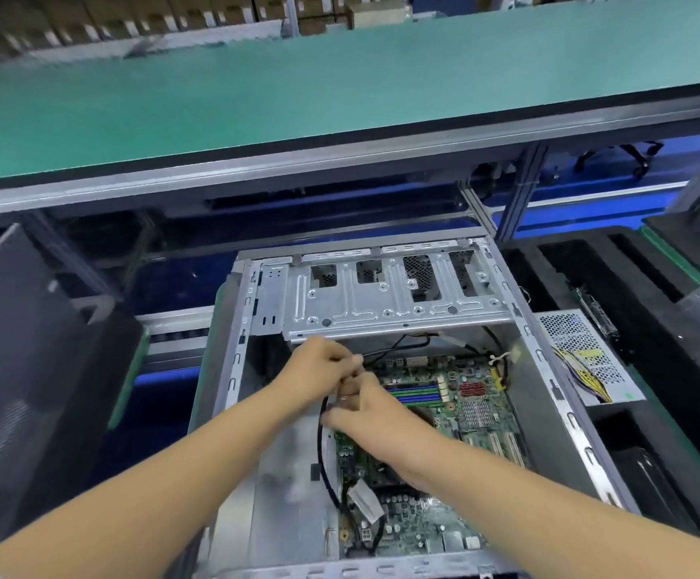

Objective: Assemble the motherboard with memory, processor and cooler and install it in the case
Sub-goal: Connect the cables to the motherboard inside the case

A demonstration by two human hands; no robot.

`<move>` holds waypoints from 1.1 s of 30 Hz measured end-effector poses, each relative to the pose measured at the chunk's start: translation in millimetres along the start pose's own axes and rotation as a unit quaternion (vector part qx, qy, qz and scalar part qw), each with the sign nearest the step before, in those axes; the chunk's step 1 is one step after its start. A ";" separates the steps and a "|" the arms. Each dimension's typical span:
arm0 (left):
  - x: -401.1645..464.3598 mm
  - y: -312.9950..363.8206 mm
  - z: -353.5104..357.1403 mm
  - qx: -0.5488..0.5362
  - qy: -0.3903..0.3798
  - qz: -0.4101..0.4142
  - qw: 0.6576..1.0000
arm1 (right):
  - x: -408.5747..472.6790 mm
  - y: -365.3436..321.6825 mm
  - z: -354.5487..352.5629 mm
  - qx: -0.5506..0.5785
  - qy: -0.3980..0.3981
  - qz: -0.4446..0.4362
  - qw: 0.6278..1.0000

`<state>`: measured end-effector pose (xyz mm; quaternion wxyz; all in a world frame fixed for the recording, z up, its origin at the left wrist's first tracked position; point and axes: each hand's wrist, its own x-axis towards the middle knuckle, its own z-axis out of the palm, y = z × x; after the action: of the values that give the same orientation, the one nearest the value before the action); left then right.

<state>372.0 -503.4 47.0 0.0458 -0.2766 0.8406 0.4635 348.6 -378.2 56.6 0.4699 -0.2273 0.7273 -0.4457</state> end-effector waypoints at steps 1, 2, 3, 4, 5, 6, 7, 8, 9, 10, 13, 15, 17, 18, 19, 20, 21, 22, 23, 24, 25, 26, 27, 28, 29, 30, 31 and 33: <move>-1.1 1.6 2.9 -0.074 -0.002 -0.021 0.997 | 0.8 -1.1 -1.4 0.089 0.001 0.011 0.996; -1.3 4.0 6.6 -0.167 -0.018 -0.048 0.985 | 0.7 -0.8 -6.6 0.160 0.005 0.016 0.987; -0.6 6.7 10.7 -0.258 -0.042 -0.075 0.962 | -2.1 0.7 -14.0 0.205 0.011 0.021 0.978; 1.0 9.9 15.2 -0.330 -0.066 -0.091 0.937 | -6.2 4.3 -22.9 0.217 0.024 0.024 0.975; 3.7 13.5 20.5 -0.371 -0.087 -0.096 0.920 | -11.6 10.2 -32.4 0.190 0.046 0.019 0.980; 6.4 18.2 27.5 -0.384 -0.107 -0.090 0.913 | -17.6 17.4 -42.0 0.136 0.074 0.007 0.988; 9.6 23.5 35.5 -0.368 -0.122 -0.080 0.918 | -23.3 24.6 -51.8 0.083 0.101 -0.004 0.991; 12.2 29.9 44.5 -0.326 -0.131 -0.065 0.934 | -28.3 31.1 -61.3 0.044 0.123 -0.006 0.991; 14.2 37.4 54.7 -0.271 -0.135 -0.045 0.952 | -32.7 37.0 -70.4 0.026 0.143 0.005 0.989; 16.7 44.4 65.8 -0.215 -0.134 -0.024 0.967 | -35.7 42.9 -78.8 0.022 0.158 0.026 0.987; 27.2 64.1 97.8 -0.071 -0.129 0.038 0.988 | -39.2 59.2 -93.5 0.016 0.210 0.084 0.974; 36.1 75.8 112.0 0.012 -0.104 0.077 0.992 | -34.9 66.4 -95.5 0.036 0.249 0.095 0.963; 43.9 80.9 121.5 0.006 -0.079 0.078 0.994 | -28.3 68.7 -95.9 0.079 0.287 0.100 0.949; 45.2 82.3 125.6 -0.025 -0.077 0.065 0.995 | -26.1 69.5 -96.2 0.113 0.301 0.105 0.941; 45.8 82.6 130.2 -0.070 -0.069 0.044 0.994 | -24.7 71.2 -96.5 0.150 0.307 0.110 0.933; 47.5 81.5 134.8 -0.118 -0.049 0.019 0.992 | -24.2 73.1 -96.6 0.178 0.306 0.118 0.928; 48.6 81.9 138.1 -0.161 -0.024 -0.008 0.987 | -23.9 75.6 -95.9 0.190 0.297 0.127 0.927; 50.8 82.3 140.5 -0.184 -0.001 -0.030 0.982 | -24.6 76.9 -94.7 0.187 0.285 0.138 0.930; 54.8 81.7 141.5 -0.172 0.010 -0.028 0.985 | -24.8 76.9 -93.8 0.179 0.278 0.146 0.933; 57.6 80.2 141.5 -0.124 0.008 -0.002 0.992 | -24.9 76.4 -93.4 0.171 0.276 0.147 0.934; 58.6 80.0 140.5 -0.073 0.003 0.027 0.997 | -24.0 75.7 -93.4 0.164 0.278 0.144 0.935; 58.8 79.2 140.1 -0.041 0.002 0.049 0.998 | -23.5 75.3 -93.8 0.158 0.281 0.136 0.937; 59.4 78.2 140.5 -0.026 0.003 0.065 0.998 | -23.6 75.4 -94.0 0.154 0.282 0.128 0.938; 60.1 75.8 141.6 -0.019 0.008 0.073 0.997 | -24.5 75.0 -93.8 0.152 0.283 0.122 0.939; 61.7 73.7 142.9 -0.009 0.014 0.079 0.997 | -25.6 75.2 -93.2 0.148 0.283 0.116 0.940; 62.4 72.7 143.5 0.003 0.018 0.082 0.996 | -26.5 75.3 -92.8 0.146 0.283 0.112 0.941; 63.3 72.3 144.4 0.015 0.019 0.086 0.996 | -27.8 74.5 -92.6 0.144 0.284 0.108 0.942; 62.7 72.8 143.3 0.036 0.020 0.096 0.995 | -30.1 71.7 -93.2 0.143 0.287 0.092 0.943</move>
<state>256.4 -384.2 -0.1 -0.0052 -0.2021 0.8802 0.4295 286.1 -279.3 24.3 0.3079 0.0473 0.7779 -0.5458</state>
